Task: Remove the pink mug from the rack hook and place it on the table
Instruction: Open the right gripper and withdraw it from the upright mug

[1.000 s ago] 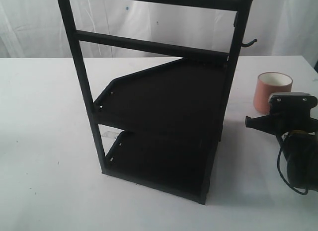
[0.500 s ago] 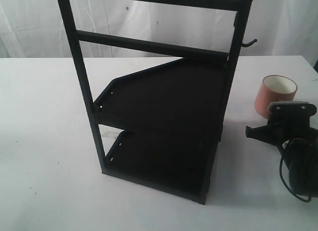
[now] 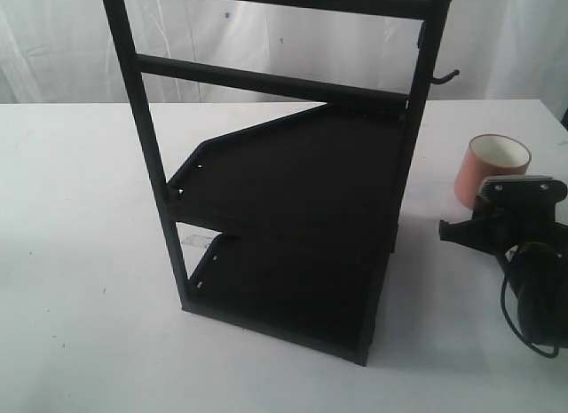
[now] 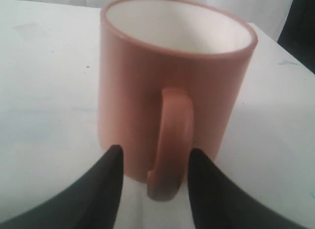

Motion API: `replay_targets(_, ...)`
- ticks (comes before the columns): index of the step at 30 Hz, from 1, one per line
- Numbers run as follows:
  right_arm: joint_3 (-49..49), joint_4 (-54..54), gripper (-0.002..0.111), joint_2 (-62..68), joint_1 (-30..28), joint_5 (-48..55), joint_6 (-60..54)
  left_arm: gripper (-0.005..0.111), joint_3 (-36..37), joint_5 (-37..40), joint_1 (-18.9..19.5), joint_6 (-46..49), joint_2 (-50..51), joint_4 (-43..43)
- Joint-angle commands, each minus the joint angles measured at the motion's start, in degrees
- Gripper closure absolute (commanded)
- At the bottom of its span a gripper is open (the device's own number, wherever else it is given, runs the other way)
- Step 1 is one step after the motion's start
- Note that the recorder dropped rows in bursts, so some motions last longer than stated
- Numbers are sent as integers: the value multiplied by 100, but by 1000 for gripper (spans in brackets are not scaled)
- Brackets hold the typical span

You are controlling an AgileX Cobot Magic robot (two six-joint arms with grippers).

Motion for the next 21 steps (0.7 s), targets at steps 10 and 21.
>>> replay_targets(10,278,274,67,-267,-47,-23,21,107,23,18,12,-4,-29,-65)
replay_targets(21,778,249,67,-873,64,-23,21,107,23,18,12,-4,-29,-65)
